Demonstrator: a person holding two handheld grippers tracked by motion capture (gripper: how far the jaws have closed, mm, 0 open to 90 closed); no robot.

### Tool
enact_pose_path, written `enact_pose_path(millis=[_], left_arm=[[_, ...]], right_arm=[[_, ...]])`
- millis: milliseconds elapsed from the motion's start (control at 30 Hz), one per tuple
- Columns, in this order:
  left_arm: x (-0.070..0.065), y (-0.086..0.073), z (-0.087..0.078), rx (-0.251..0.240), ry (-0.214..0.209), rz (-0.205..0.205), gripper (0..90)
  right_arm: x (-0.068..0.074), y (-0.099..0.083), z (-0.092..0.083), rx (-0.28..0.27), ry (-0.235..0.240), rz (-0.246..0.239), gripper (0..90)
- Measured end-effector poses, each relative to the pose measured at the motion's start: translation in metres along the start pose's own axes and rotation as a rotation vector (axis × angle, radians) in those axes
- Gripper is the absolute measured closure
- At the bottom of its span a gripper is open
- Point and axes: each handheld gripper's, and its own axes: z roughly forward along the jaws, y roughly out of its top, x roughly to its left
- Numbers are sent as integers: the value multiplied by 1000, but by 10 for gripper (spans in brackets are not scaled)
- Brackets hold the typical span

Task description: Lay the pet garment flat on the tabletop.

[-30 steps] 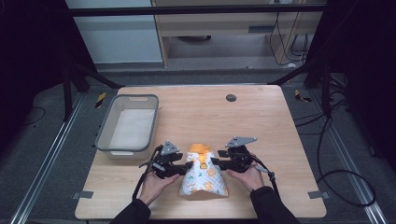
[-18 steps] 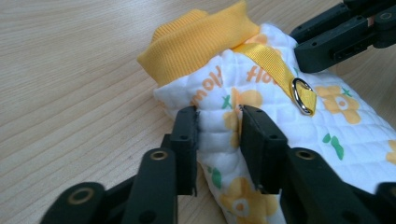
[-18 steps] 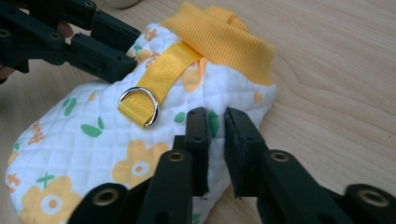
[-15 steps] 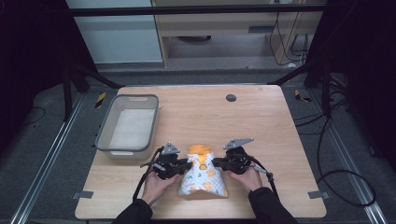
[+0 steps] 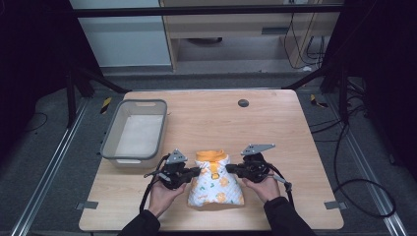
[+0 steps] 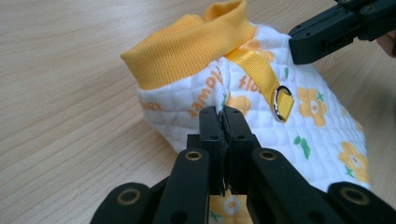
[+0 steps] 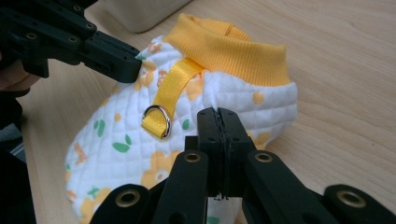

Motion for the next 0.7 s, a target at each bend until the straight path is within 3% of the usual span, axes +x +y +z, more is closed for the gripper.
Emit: enact_pose_path(millis=[133,467,533,700], left_arm=[[-10,6,-10,-38,13,35,882],[-32,23,-35,-102,13,78,882],[-34,30,-40,-121,7,78,882],[-31,53,-34,-123,49,83,881]], right_arm=[[5,1,-15,-33,17,-12,891],[23,8,-44,-109,17,-54,891],[26,10,-50,-136,17,-58,889],[21,24,-56,-177,-27,-46,887]])
